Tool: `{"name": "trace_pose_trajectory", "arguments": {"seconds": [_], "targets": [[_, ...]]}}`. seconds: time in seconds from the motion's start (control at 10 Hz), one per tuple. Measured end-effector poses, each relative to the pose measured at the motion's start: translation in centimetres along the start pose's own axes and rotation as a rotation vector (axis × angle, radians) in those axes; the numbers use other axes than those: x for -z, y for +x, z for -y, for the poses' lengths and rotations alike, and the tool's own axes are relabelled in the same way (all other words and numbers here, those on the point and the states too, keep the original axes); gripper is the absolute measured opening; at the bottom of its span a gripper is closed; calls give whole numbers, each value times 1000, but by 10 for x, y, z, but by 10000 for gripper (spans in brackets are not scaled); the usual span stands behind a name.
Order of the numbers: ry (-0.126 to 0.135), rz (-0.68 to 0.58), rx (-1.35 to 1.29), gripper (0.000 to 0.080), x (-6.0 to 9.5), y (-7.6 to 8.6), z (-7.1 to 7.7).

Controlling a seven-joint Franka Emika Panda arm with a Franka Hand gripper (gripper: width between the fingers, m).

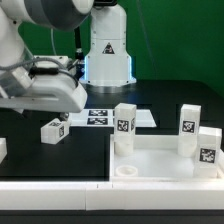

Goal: Assemble square table

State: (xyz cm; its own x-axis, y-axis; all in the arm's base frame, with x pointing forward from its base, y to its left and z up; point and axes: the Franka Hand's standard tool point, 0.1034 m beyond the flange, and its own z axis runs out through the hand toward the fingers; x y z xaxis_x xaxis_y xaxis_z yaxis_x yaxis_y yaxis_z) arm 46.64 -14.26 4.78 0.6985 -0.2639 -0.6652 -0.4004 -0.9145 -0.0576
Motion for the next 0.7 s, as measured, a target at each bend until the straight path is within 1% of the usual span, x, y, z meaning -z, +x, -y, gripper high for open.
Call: {"name": "trace_pose_trajectory", "arguments": {"seconds": [0.1, 0.2, 0.3, 0.4, 0.6, 0.7], "targets": [[3, 53, -3, 649, -3, -2, -1], [0, 51, -5, 649, -3, 1, -3], [4, 54, -10, 649, -3, 0, -2], [25, 120, -58, 649, -8, -7, -3], [73, 258, -128, 649, -11, -12, -9], [81, 268, -133, 649, -13, -10, -11]]}}
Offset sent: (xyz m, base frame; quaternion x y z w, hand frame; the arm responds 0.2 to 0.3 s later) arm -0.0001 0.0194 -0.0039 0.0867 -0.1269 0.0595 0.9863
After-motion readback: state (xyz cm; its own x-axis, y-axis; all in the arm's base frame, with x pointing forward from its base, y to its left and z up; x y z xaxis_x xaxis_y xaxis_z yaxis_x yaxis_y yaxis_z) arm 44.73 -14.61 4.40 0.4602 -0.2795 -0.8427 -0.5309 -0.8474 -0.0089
